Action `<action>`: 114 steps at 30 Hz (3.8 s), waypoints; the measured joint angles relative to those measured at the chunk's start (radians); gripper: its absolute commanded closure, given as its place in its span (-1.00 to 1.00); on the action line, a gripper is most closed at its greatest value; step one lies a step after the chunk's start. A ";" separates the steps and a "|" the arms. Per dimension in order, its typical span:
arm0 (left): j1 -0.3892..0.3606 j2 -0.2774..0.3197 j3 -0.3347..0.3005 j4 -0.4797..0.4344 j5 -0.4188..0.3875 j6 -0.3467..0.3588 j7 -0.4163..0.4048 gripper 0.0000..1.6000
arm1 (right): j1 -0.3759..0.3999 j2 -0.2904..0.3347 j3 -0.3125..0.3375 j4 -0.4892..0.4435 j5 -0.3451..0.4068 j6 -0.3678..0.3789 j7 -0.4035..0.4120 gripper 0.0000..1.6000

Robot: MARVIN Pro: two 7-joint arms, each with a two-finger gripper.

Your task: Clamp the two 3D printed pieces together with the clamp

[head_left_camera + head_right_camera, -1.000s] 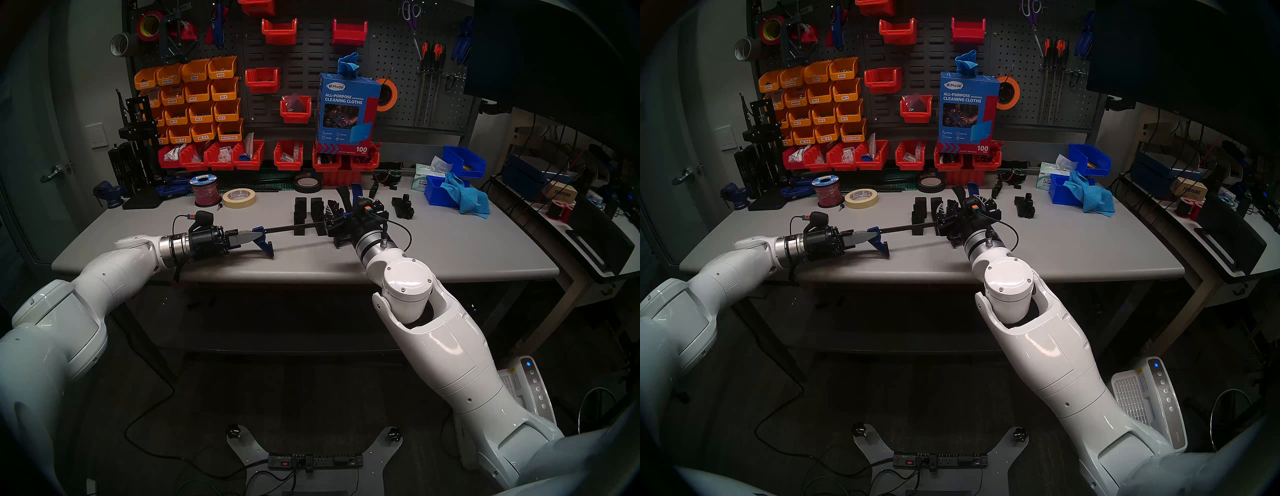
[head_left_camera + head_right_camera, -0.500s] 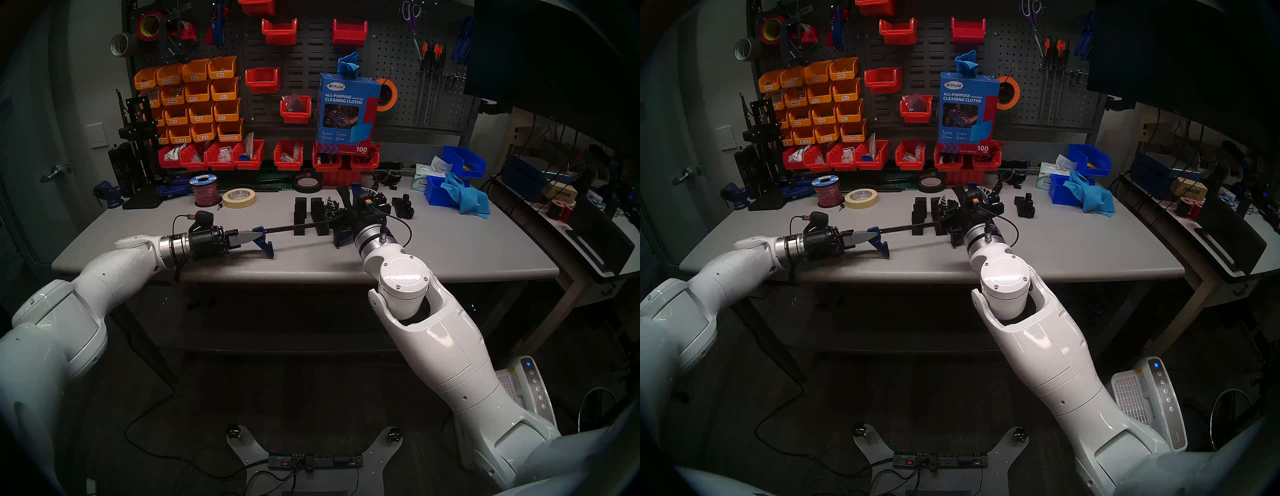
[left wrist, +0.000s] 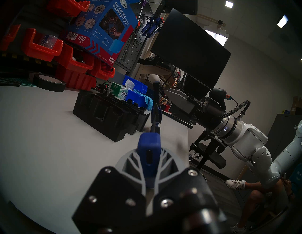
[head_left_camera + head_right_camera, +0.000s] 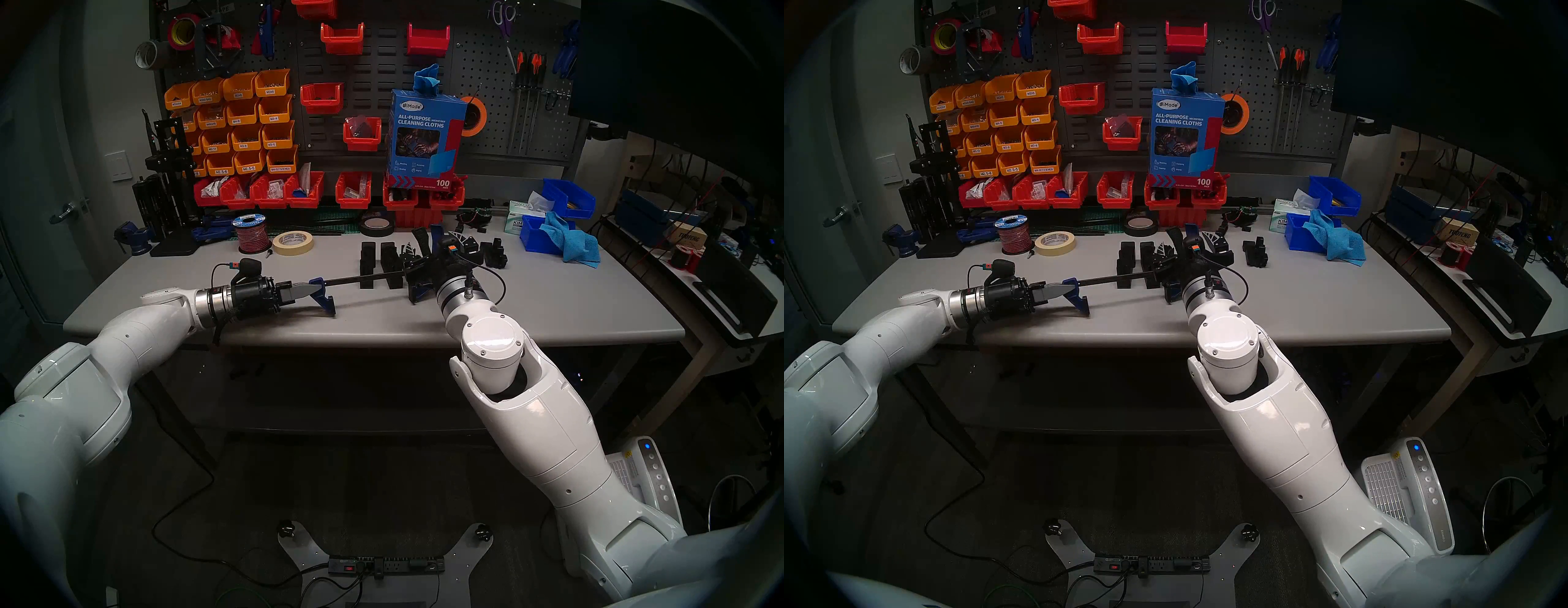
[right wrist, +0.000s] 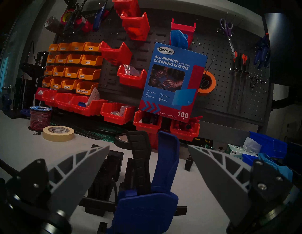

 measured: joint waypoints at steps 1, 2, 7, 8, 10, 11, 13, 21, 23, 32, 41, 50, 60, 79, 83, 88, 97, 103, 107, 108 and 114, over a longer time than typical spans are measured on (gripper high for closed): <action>0.000 0.000 0.000 0.000 0.000 0.000 0.000 1.00 | 0.000 -0.001 0.000 0.000 0.000 0.006 -0.001 -1.00; 0.000 0.000 0.001 0.000 -0.001 0.000 0.000 1.00 | 0.000 -0.002 0.000 0.000 0.001 0.012 -0.001 -1.00; -0.001 0.000 0.003 0.000 -0.003 0.000 0.000 1.00 | 0.000 -0.010 0.003 0.001 0.008 0.037 -0.008 -1.00; -0.001 0.000 0.003 0.000 -0.003 0.000 0.000 1.00 | 0.000 -0.012 0.005 0.001 0.011 0.043 -0.010 -1.00; -0.001 0.000 0.004 0.000 -0.004 -0.001 0.000 1.00 | 0.001 -0.015 0.007 0.001 0.016 0.051 -0.011 -1.00; -0.001 0.000 0.004 0.000 -0.004 -0.001 0.000 1.00 | 0.001 -0.017 0.008 0.002 0.019 0.055 -0.012 -1.00; -0.001 0.001 0.005 0.000 -0.005 -0.001 0.000 1.00 | 0.002 -0.019 0.010 0.002 0.025 0.062 -0.014 -1.00; -0.002 0.001 0.007 0.000 -0.006 -0.001 0.000 1.00 | 0.010 -0.026 0.015 0.008 0.057 0.093 0.002 -1.00; -0.002 0.001 0.008 0.000 -0.007 -0.001 0.000 1.00 | 0.014 -0.026 0.015 0.011 0.065 0.100 0.012 -1.00; -0.003 0.001 0.009 0.000 -0.008 -0.002 0.000 1.00 | 0.038 -0.027 0.019 0.026 0.080 0.120 0.041 -1.00; -0.003 0.001 0.011 0.000 -0.009 -0.002 0.000 1.00 | 0.061 -0.029 0.021 0.035 0.069 0.125 0.051 -1.00; -0.004 0.001 0.013 0.000 -0.012 -0.003 0.000 1.00 | 0.072 -0.035 0.021 0.038 0.055 0.151 0.040 -1.00; -0.005 0.002 0.017 0.000 -0.015 -0.003 0.000 1.00 | 0.071 -0.041 0.021 0.034 0.052 0.206 0.025 -1.00; -0.006 0.003 0.024 0.000 -0.020 -0.004 0.000 1.00 | 0.101 -0.052 0.025 0.061 0.055 0.269 0.066 -1.00; -0.006 0.003 0.025 0.000 -0.021 -0.004 0.000 1.00 | 0.109 -0.055 0.028 0.068 0.055 0.276 0.074 -1.00; -0.006 0.003 0.026 0.000 -0.021 -0.005 0.000 1.00 | 0.120 -0.059 0.031 0.076 0.053 0.283 0.082 -1.00; -0.007 0.003 0.027 0.000 -0.023 -0.005 0.000 1.00 | 0.144 -0.067 0.036 0.099 0.050 0.307 0.095 -1.00; -0.007 0.003 0.028 0.000 -0.024 -0.005 0.000 1.00 | 0.165 -0.072 0.043 0.126 0.048 0.331 0.105 -1.00; -0.007 0.003 0.029 0.000 -0.024 -0.005 0.001 1.00 | 0.178 -0.074 0.047 0.141 0.047 0.339 0.111 -1.00; -0.008 0.003 0.029 0.000 -0.025 -0.005 0.001 1.00 | 0.182 -0.074 0.047 0.145 0.047 0.341 0.114 -1.00; -0.008 0.003 0.030 0.000 -0.027 -0.005 0.002 1.00 | 0.194 -0.074 0.052 0.158 0.049 0.347 0.134 -1.00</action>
